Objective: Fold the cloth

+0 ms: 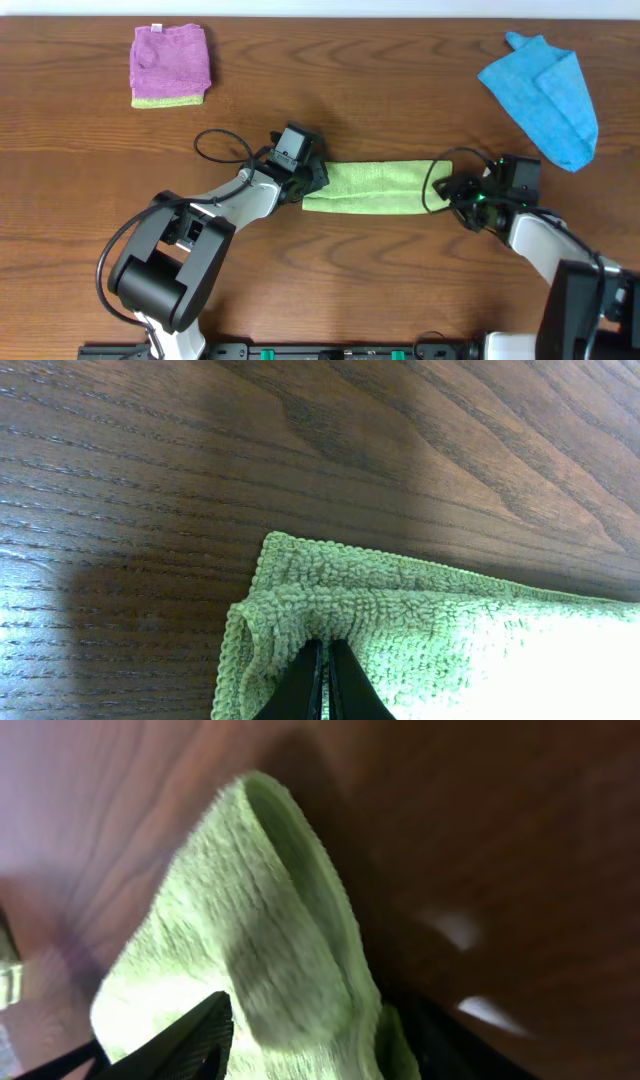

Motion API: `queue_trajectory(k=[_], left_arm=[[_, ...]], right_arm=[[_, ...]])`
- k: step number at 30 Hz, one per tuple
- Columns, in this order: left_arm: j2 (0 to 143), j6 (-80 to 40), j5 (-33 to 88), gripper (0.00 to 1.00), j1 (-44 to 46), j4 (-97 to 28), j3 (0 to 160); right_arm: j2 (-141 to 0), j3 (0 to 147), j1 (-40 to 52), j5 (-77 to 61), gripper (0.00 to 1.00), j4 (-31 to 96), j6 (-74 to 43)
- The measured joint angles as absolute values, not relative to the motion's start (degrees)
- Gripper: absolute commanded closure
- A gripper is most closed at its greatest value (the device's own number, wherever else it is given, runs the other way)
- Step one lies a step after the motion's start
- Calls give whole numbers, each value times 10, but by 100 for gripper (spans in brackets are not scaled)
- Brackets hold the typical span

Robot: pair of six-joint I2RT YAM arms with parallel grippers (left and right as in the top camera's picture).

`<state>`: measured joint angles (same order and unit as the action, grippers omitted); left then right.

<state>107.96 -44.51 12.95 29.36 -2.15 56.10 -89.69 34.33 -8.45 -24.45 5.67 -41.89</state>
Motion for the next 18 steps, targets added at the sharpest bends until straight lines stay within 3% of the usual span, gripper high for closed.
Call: queue_trajectory(k=[5,9,13,16,18], left_arm=[[1080,-445,131,94,294,-22,561],[1080,-445,131,94,294,-22,561],[1080,-445,131,94,294,-22,561],[1080,-445,131,94,294,-22,562],[1080,-445,131,94,294,-23,562]], right_arm=[[-919,346,-83,-255,53,20,-422],[-934,349,-83,-265,51,-4,-424],[-957,354,-80,-270,68,-33,-424],[-980,359,-75,-271,99,-47,-420],[-987,360,-73,-278,99,-51,-418]])
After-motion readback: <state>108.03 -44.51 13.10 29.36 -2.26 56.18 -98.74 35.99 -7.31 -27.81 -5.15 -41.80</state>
